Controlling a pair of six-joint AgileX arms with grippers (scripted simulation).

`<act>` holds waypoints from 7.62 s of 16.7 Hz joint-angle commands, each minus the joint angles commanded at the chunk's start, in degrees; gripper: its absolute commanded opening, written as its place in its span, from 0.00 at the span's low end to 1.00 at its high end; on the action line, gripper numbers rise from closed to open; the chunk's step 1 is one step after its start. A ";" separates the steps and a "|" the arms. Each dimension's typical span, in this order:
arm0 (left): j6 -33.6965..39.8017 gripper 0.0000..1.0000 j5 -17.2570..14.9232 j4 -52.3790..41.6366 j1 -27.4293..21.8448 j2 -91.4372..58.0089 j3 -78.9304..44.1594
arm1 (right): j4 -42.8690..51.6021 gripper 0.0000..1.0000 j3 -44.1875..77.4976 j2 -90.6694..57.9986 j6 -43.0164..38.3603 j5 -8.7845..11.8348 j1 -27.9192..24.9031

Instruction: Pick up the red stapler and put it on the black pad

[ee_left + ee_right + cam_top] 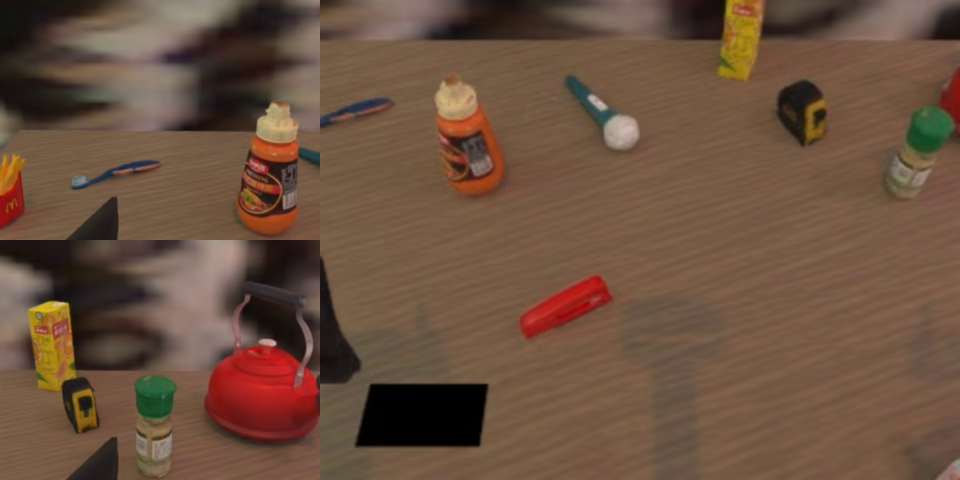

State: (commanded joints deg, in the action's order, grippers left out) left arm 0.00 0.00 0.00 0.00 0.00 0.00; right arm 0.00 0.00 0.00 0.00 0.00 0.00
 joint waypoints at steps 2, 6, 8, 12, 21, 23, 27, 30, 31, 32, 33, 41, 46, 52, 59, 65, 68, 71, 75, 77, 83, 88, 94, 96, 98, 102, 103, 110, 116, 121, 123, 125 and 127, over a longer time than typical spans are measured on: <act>0.00 1.00 0.00 0.00 0.00 0.00 0.00 | 0.00 1.00 0.00 0.00 0.00 0.00 0.00; -1.85 1.00 -0.25 -4.42 -2.23 -5.97 -5.94 | 0.00 1.00 0.00 0.00 0.00 0.00 0.00; -3.73 1.00 -0.32 -8.93 -4.29 -12.64 -12.30 | 0.00 1.00 0.00 0.00 0.00 0.00 0.00; -8.77 1.00 -0.22 -21.03 -9.48 -32.97 -29.12 | 0.00 1.00 0.00 0.00 0.00 0.00 0.00; -21.54 1.00 0.20 -52.26 -22.54 -86.08 -69.76 | 0.00 1.00 0.00 0.00 0.00 0.00 0.00; -23.82 1.00 0.20 -57.91 -24.97 -95.15 -77.43 | 0.00 1.00 0.00 0.00 0.00 0.00 0.00; -27.27 1.00 0.14 -66.21 -28.65 -109.37 -89.56 | 0.00 1.00 0.00 0.00 0.00 0.00 0.00; -28.64 1.00 0.08 -69.30 -30.11 -114.52 -94.31 | 0.00 1.00 0.00 0.00 0.00 0.00 0.00; -28.81 1.00 0.07 -69.67 -30.29 -115.14 -94.94 | 0.00 1.00 0.00 0.00 0.00 0.00 0.00; -28.84 1.00 0.07 -69.73 -30.32 -115.24 -95.05 | 0.00 1.00 0.00 0.00 0.00 0.00 0.00; -28.84 1.00 0.07 -69.73 -30.32 -115.24 -95.05 | 0.00 1.00 0.00 0.00 0.00 0.00 0.00; -29.00 1.00 0.05 -62.90 -30.18 -117.15 -90.06 | 0.00 1.00 0.00 0.00 0.00 0.00 0.00; -29.07 1.00 0.02 -50.56 -30.13 -121.06 -82.03 | 0.00 1.00 0.00 0.00 0.00 0.00 0.00; -29.10 0.92 0.02 -49.31 -30.14 -121.64 -81.03 | 0.00 1.00 0.00 0.00 0.00 0.00 0.00; -29.10 0.40 0.02 -49.31 -30.14 -121.64 -81.03 | 0.00 1.00 0.00 0.00 0.00 0.00 0.00; -29.10 0.00 0.02 -49.31 -30.14 -121.64 -81.03 | 0.00 1.00 0.00 0.00 0.00 0.00 0.00; -29.10 0.00 0.02 -49.31 -30.14 -121.64 -81.03 | 0.00 1.00 0.00 0.00 0.00 0.00 0.00; -29.10 0.00 0.02 -49.31 -30.14 -121.64 -81.03 | 0.00 1.00 0.00 0.00 0.00 0.00 0.00; -29.27 0.00 0.03 -50.27 -30.18 -121.40 -81.93 | 0.00 1.00 0.00 0.00 0.00 0.00 0.00; -29.25 0.00 0.01 -53.62 -30.05 -120.44 -84.54 | 0.00 1.00 0.00 0.00 0.00 0.00 0.00; -28.96 0.00 0.08 -68.40 -29.27 -116.01 -93.95 | 0.00 1.00 0.00 0.00 0.00 0.00 0.00; -28.98 0.00 0.11 -69.57 -29.47 -115.38 -94.93 | 0.00 1.00 0.00 0.00 0.00 0.00 0.00; -38.46 0.00 0.04 -68.92 -26.64 -108.57 -87.53 | 0.00 1.00 0.00 0.00 0.00 0.00 0.00; -45.47 0.00 0.03 -68.49 -24.49 -103.77 -82.09 | 0.00 1.00 0.00 0.00 0.00 0.00 0.00; -53.63 0.00 0.04 -68.06 -22.15 -98.55 -75.95 | 0.00 1.00 0.00 0.00 0.00 0.00 0.00; -68.38 0.00 0.07 -66.94 -17.80 -88.20 -64.22 | 0.00 1.00 0.00 0.00 0.00 0.00 0.00; -70.81 0.00 0.06 -66.60 -16.94 -86.03 -62.03 | 0.00 1.00 0.00 0.00 0.00 0.00 0.00; -74.43 0.00 0.04 -66.00 -15.76 -82.66 -58.63 | 0.00 1.00 0.00 0.00 0.00 0.00 0.00; -74.39 0.00 -0.02 -57.39 -15.77 -85.73 -53.33 | 0.00 1.00 0.00 0.00 0.00 0.00 0.00; -74.31 0.00 0.05 -44.35 -15.72 -90.61 -45.30 | 0.00 1.00 0.00 0.00 0.00 0.00 0.00; -74.35 0.00 0.04 -41.31 -15.73 -91.80 -43.36 | 0.00 1.00 0.00 0.00 0.00 0.00 0.00; -74.35 0.00 0.03 -40.62 -15.74 -92.08 -42.87 | 0.00 1.00 0.00 0.00 0.00 0.00 0.00; -74.35 0.00 0.03 -40.62 -15.74 -92.08 -42.87 | 0.00 1.00 0.00 0.00 0.00 0.00 0.00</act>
State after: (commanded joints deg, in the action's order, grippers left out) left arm -74.35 0.03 -40.62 -15.74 -92.08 -42.87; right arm 0.00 0.00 0.00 0.00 0.00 0.00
